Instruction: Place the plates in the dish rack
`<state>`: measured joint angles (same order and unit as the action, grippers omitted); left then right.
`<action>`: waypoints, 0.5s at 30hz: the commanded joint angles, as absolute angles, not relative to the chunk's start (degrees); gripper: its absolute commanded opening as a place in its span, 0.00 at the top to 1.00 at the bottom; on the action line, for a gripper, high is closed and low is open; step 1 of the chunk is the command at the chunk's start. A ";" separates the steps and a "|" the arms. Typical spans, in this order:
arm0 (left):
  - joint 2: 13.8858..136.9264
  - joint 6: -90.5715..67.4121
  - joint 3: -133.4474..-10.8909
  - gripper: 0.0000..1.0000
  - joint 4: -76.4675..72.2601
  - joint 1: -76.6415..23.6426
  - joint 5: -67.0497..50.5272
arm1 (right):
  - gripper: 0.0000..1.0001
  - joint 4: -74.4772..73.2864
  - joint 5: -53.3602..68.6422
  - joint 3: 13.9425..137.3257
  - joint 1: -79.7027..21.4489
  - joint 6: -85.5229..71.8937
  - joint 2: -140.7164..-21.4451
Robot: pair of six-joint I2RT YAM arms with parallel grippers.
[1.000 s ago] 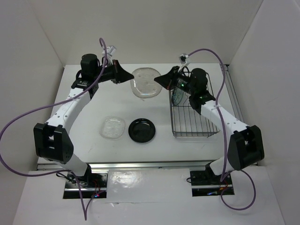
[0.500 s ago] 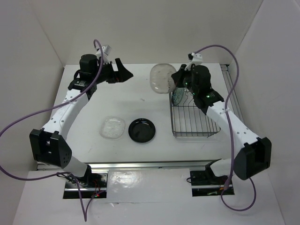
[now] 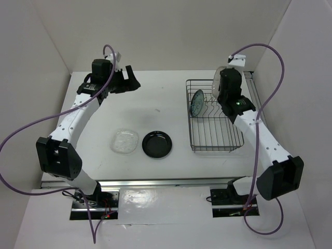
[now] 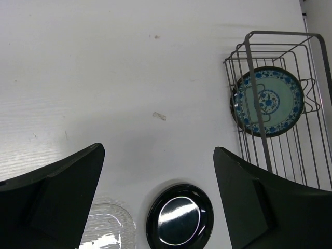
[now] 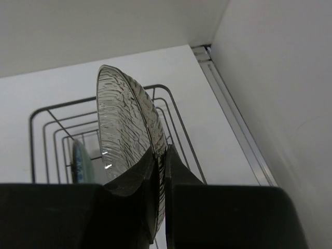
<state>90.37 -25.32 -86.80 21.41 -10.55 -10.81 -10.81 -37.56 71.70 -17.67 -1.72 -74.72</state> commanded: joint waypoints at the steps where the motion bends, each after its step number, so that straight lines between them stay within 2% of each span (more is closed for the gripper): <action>1: 91.05 -23.73 -89.82 0.00 21.80 -10.55 -10.63 | 1.00 -10.55 -40.08 73.92 -16.44 -0.35 -79.26; 15: 92.11 -23.73 -89.82 0.00 21.80 -10.55 -11.95 | 1.00 -7.56 -34.19 71.72 -15.21 -3.86 -86.74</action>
